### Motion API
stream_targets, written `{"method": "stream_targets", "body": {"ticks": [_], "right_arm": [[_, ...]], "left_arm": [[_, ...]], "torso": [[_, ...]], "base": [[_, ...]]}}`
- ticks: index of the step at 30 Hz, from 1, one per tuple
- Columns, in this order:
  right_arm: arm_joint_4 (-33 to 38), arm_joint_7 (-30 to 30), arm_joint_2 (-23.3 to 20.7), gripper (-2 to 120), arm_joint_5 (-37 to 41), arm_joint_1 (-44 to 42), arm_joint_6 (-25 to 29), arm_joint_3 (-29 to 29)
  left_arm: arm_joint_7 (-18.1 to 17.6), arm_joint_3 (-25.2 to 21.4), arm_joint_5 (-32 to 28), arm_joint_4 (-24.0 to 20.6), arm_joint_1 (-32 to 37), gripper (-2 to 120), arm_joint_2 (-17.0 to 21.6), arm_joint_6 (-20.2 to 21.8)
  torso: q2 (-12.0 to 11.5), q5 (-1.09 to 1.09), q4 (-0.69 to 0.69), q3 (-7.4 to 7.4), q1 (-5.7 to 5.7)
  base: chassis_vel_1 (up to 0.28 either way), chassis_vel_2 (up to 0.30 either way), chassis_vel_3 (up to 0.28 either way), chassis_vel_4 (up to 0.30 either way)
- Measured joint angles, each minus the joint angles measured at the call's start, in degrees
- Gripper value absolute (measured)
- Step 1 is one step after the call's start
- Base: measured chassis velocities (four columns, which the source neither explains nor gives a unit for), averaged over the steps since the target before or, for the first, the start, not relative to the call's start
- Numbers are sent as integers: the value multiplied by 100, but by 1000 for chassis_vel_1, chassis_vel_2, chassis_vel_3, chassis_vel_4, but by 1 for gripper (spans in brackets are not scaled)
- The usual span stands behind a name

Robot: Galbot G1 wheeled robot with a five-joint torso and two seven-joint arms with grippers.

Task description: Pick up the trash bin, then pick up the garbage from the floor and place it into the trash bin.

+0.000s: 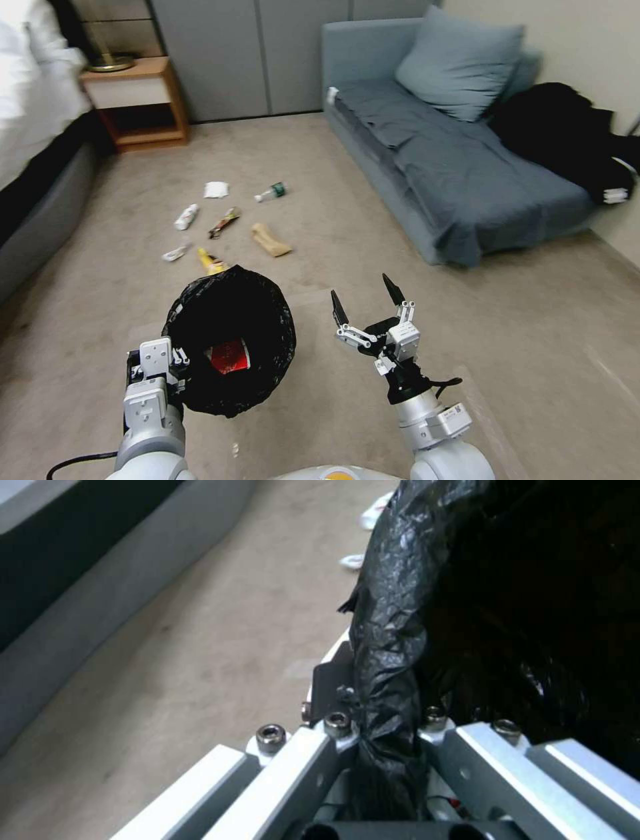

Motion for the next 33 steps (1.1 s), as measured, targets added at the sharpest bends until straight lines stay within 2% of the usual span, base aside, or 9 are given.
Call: {"method": "stream_targets", "body": {"ticks": [10, 15, 33], "right_arm": [[-35, -23, 23, 100, -31, 4, -2, -13], [-32, -24, 39, 100, -47, -8, -2, -14], [-33, -23, 69, 100, -114, -79, 51, 13]], "left_arm": [[-3, 16, 29, 39, -4, 0, -8, -64], [-2, 24, 28, 40, -6, 0, -5, -75], [-9, 29, 29, -8, 41, 0, -10, -87]], "torso": [[0, 0, 1, 0, 0], [0, 0, -2, 0, 0], [0, 0, -1, 0, 0]], "base": [[114, 103, 106, 103], [0, 0, 0, 0], [0, 0, 0, 0]]}}
